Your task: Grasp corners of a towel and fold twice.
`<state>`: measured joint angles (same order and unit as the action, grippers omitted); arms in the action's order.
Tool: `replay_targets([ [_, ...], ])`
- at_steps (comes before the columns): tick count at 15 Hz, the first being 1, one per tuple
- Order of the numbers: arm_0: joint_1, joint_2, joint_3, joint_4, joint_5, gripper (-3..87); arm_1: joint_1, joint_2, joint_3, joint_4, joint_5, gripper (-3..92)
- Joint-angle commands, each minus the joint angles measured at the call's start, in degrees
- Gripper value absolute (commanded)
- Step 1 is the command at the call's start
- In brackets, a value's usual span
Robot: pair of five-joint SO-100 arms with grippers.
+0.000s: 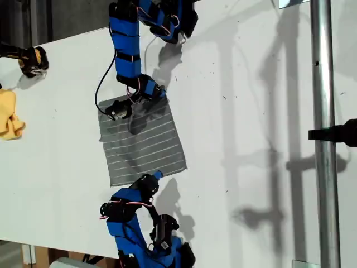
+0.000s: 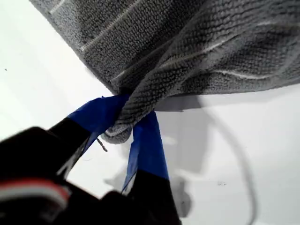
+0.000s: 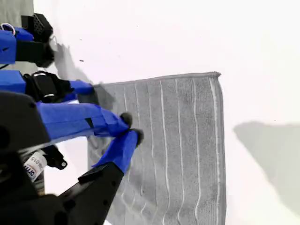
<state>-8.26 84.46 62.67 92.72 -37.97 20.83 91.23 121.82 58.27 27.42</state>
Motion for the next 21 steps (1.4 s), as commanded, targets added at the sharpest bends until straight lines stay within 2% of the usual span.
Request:
replay_targets([
  [1,0.1,1.0,-2.5,0.9,-1.9,30.4,-0.1,2.4,-2.3,-0.9,0.1,-0.1],
  [5,0.0,0.3,-0.6,1.0,-2.3,37.4,-0.3,2.5,-2.1,-0.9,0.1,-0.1],
  [8,0.3,-3.6,3.2,-1.2,-4.4,35.9,-0.3,3.1,-1.9,-0.8,0.2,-0.1],
  [16,-0.4,-16.8,10.1,-14.5,-9.7,34.2,-0.7,6.2,0.2,-0.1,0.5,-0.1],
  [21,-2.0,-18.1,13.3,-16.3,-11.8,33.6,-0.7,7.5,1.0,0.1,0.5,-0.1],
])
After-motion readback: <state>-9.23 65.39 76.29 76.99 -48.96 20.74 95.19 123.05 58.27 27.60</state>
